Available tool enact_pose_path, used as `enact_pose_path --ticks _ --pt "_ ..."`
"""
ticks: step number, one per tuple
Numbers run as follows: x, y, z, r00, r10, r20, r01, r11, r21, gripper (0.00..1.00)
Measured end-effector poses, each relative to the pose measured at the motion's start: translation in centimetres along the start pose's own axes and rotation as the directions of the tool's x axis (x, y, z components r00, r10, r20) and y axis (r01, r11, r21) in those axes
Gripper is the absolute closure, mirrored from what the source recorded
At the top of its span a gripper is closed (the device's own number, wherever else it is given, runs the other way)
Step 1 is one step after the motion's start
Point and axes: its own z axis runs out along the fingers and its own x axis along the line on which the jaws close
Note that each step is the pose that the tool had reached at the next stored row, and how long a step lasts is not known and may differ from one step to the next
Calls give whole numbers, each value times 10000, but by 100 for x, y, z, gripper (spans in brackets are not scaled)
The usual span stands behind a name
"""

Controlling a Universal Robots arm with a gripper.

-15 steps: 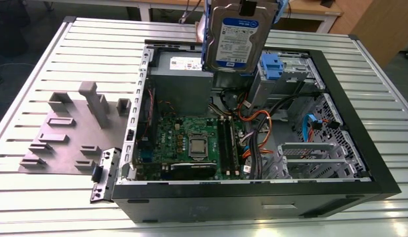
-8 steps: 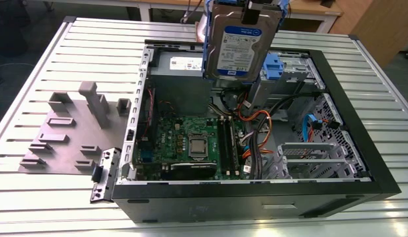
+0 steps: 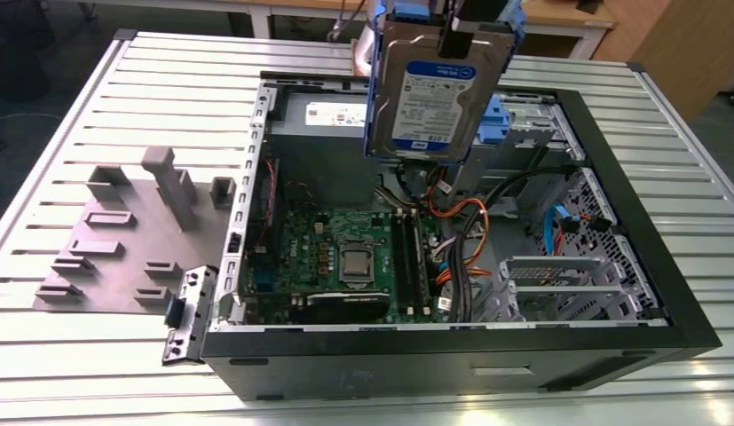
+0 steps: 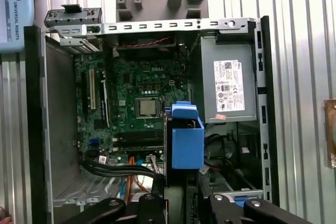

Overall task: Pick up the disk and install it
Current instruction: 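Pick up the disk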

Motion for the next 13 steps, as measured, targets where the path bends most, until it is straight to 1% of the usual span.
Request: enact_pose_path --ticks 13 --pt "394 -30 -10 10000 1 -16 -1 10000 1 65"
